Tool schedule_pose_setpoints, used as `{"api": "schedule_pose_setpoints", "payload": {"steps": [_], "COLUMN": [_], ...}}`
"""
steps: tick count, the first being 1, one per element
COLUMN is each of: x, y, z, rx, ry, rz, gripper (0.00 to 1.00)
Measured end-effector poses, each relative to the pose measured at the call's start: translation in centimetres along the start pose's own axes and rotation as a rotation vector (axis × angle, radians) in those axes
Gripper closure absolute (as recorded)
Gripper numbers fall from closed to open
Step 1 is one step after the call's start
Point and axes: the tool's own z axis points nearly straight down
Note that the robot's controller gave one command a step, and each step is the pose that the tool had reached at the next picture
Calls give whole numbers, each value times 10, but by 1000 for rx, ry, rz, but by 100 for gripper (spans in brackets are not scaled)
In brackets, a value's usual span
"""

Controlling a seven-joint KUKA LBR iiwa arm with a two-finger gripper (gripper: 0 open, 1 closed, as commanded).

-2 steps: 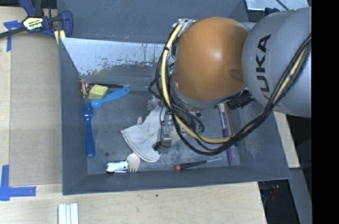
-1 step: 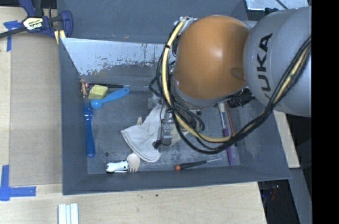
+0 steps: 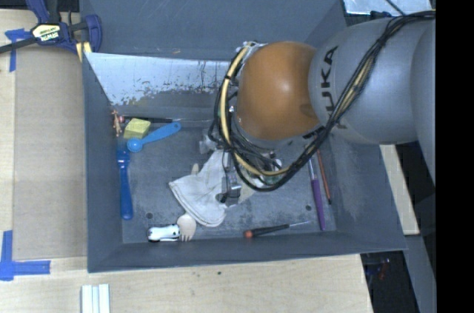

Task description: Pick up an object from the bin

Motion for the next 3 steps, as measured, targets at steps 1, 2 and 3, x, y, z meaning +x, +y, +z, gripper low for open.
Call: {"api": "schedule_pose_setpoints", "payload": {"steps": [1, 2, 3], "x": [6, 36, 8], "y": [-3, 33, -1], "z": [63, 62, 62], "rx": [-2, -1, -1], "ry": [-3, -11, -10], "rz": [-66, 17, -49], "gripper": [0, 0, 0]}}
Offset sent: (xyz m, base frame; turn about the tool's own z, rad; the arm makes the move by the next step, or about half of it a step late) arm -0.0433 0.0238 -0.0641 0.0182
